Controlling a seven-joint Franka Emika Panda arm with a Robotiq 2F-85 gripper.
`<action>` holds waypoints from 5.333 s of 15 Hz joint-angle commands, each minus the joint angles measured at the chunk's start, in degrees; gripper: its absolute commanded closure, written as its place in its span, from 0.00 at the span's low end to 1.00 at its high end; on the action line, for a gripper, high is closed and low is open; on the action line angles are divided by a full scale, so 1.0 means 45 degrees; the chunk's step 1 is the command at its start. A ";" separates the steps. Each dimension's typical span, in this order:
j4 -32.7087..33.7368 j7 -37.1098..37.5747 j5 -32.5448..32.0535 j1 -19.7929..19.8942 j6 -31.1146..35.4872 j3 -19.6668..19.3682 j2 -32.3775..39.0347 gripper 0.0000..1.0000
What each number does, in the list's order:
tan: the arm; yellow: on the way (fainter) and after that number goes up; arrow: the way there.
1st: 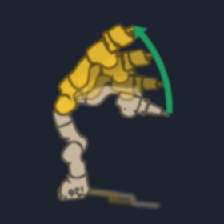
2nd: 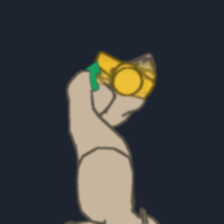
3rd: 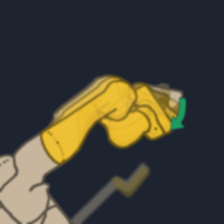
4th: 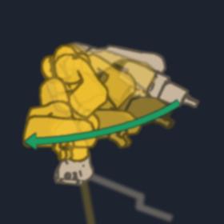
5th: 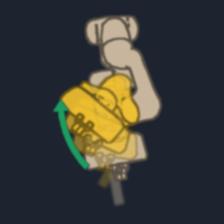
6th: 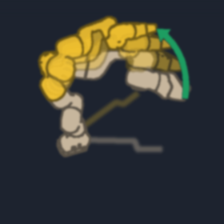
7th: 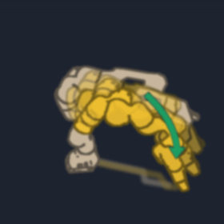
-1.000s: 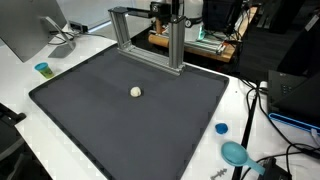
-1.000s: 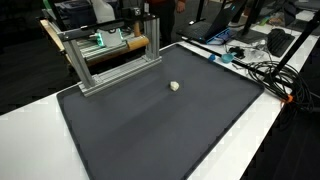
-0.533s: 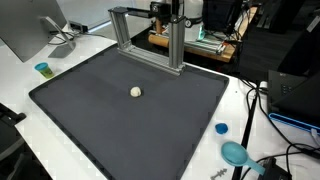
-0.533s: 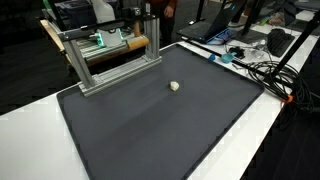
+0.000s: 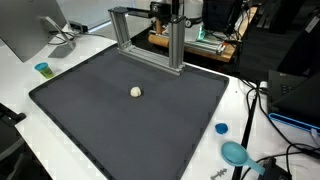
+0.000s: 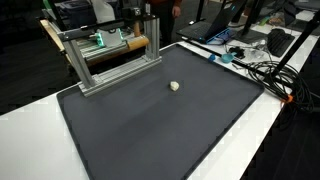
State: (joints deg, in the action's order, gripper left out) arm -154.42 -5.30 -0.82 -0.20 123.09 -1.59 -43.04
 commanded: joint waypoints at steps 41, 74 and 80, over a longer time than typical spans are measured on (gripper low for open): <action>0.0807 -0.1528 -0.0653 -0.0607 -0.1000 0.0058 0.1661 0.74; 0.8930 0.1392 -0.1431 0.0019 -0.0928 0.0741 0.9192 0.78; 0.9002 0.1085 -0.1354 -0.0064 -0.0891 0.0668 0.9813 0.53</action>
State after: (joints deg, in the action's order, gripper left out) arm -114.00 -0.41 -6.93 -0.18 119.21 1.71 1.11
